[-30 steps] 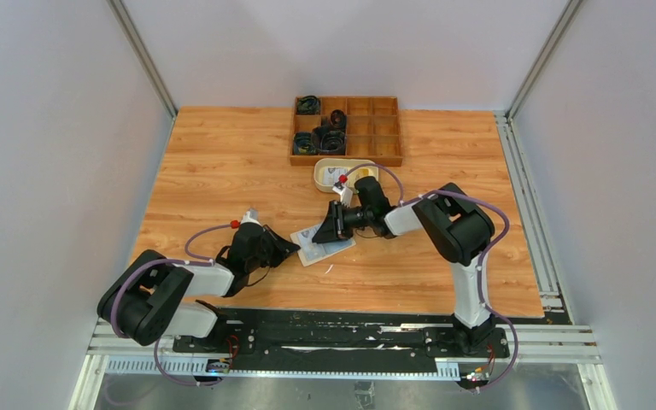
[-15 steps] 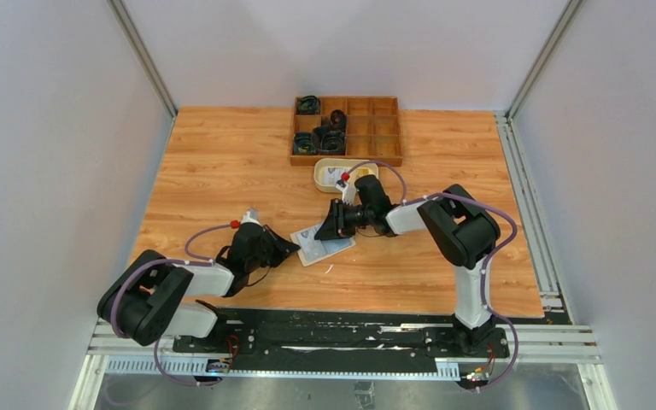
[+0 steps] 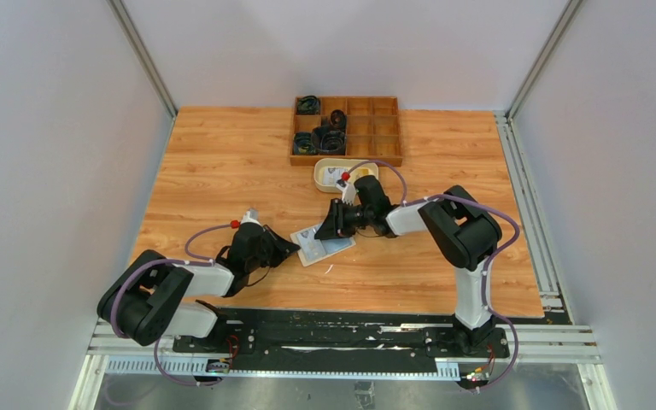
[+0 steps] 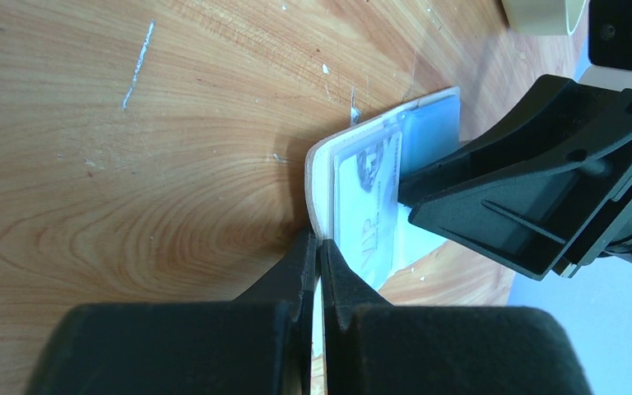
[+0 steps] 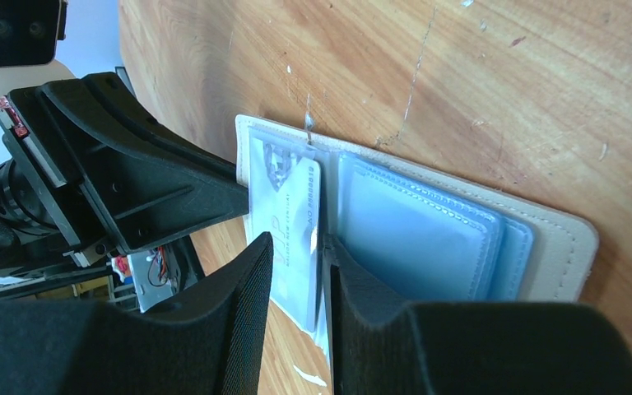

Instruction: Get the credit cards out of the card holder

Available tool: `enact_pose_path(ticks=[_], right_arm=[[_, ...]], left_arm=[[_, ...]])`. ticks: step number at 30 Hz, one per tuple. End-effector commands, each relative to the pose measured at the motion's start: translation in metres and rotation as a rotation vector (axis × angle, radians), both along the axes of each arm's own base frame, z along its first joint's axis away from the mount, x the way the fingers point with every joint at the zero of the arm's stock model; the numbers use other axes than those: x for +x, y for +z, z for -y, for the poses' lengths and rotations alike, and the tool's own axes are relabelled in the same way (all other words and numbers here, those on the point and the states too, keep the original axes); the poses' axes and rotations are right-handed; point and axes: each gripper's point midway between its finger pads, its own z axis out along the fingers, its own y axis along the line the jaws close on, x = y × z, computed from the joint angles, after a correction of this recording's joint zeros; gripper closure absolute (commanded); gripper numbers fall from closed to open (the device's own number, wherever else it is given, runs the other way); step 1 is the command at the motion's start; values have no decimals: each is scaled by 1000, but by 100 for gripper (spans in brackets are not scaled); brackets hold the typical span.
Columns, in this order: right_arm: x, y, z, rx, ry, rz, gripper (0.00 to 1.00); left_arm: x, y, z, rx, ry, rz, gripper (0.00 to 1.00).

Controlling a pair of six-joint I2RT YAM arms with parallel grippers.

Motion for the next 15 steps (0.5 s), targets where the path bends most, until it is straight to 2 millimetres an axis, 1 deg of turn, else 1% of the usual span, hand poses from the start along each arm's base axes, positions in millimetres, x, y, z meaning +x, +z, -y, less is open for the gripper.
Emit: enact_pose_path(ticks=[1,7,9,15], right_arm=[[-15,2,-7,19,38,-11,67],[-32,11,-26,107,96,-77,67],[-36,10,-29,133,102,-110,67],[-45,20,-37,255,119,-211,67]], left_arm=[[-8,-23,-15,90,20,-53,100],[-8,-24,-15,93,19,-58,100],[-9,-24,-15,92,20,-56,100],[-10,-24,-16,93,21,-57,100]])
